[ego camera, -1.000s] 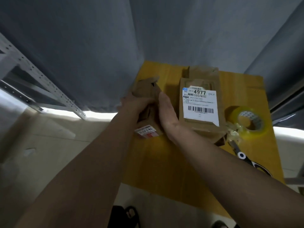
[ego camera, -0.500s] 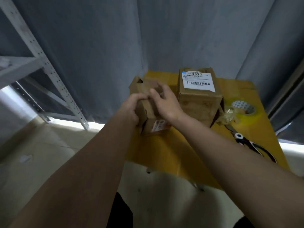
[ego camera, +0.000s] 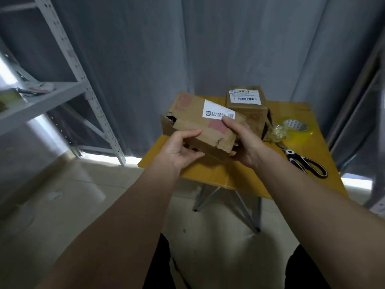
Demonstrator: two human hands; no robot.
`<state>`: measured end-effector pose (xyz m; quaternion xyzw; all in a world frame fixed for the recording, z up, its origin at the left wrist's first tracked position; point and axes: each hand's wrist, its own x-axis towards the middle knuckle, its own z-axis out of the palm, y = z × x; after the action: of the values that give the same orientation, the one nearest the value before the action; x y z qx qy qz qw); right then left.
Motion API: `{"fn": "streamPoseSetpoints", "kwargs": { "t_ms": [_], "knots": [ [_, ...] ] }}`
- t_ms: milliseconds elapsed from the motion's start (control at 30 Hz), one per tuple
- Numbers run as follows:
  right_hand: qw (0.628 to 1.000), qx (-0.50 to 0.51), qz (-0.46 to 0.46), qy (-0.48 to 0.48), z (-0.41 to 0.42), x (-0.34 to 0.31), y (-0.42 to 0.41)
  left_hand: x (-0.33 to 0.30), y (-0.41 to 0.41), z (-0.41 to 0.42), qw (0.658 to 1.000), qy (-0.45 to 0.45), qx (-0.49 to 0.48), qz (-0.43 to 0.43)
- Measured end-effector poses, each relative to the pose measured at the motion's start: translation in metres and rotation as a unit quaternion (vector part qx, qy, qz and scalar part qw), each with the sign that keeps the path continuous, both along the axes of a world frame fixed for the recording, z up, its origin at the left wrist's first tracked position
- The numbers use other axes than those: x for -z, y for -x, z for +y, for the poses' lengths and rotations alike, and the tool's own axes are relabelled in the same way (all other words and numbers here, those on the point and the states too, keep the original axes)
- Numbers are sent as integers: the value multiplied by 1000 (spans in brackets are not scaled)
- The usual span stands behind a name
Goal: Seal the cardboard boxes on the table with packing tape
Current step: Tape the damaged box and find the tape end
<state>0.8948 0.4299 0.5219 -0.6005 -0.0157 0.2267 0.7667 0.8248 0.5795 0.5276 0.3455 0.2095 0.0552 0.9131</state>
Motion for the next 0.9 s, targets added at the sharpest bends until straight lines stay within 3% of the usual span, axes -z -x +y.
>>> {"fn": "streamPoseSetpoints", "kwargs": {
  "t_ms": [67,200,367,467,567,667,800,900],
  "knots": [
    [1000,15,-23,12,0,2,0,-3,0,4,1000,-21,10,17],
    [987,107,-88,78,13,5,-3,-9,-11,-1,979,-164,31,120],
    [980,115,-130,96,29,7,-11,-9,-27,-1,988,-144,42,22],
    [990,98,-83,62,40,17,-12,-8,-32,5,976,-206,55,38],
    [995,33,-33,90,41,26,-11,-5,-31,20,952,-281,76,91],
    [990,-69,-50,114,35,31,-10,0,-28,34,918,-367,97,118],
    [988,-107,-50,100,34,27,-10,1,-27,55,879,-431,126,162],
    [973,-169,-37,149,34,25,-8,-6,-24,70,819,-497,215,189]
  ]
}}
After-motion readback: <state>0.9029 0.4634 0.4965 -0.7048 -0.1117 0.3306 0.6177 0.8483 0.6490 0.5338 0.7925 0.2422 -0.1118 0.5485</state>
